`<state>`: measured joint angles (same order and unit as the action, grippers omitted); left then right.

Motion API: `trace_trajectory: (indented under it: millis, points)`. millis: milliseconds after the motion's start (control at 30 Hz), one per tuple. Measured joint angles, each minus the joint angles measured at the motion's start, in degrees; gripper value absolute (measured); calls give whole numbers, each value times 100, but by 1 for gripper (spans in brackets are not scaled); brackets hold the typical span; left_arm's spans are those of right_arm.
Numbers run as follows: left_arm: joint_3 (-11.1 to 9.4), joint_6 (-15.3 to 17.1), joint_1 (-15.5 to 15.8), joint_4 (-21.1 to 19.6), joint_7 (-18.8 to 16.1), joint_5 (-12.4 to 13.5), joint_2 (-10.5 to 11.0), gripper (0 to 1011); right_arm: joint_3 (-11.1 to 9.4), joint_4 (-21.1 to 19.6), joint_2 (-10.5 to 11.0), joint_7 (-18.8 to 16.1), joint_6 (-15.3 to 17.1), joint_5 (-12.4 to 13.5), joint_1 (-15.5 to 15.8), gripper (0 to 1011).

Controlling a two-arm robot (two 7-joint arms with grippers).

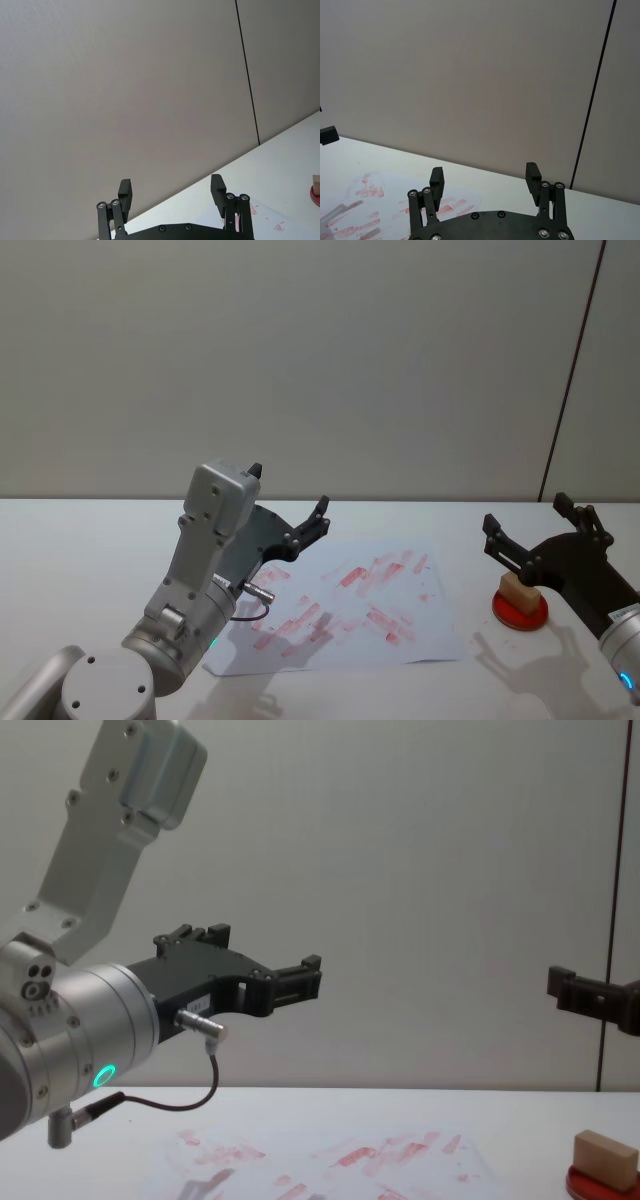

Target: Use the one hand to pick up the stamp and affix it onto the A4 paper.

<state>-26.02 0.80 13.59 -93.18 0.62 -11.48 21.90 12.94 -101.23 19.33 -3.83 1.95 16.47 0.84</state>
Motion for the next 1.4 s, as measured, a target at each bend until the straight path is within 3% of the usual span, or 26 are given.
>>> trace_trajectory:
  millis: [533,900,1133,1400]
  points:
    - [0,0,0,0,0,0,0,1003,-18,1,22,-2,0,0,8,1001]
    - [0,0,0,0,0,0,0,1002,-298,-83,419,148,27,108,314,1001]
    - [0,0,0,0,0,0,0,1003,-496,-109,734,295,227,92,617,1001]
    - [0,0,0,0,0,0,0,1002,-521,78,787,286,479,-78,619,1001]
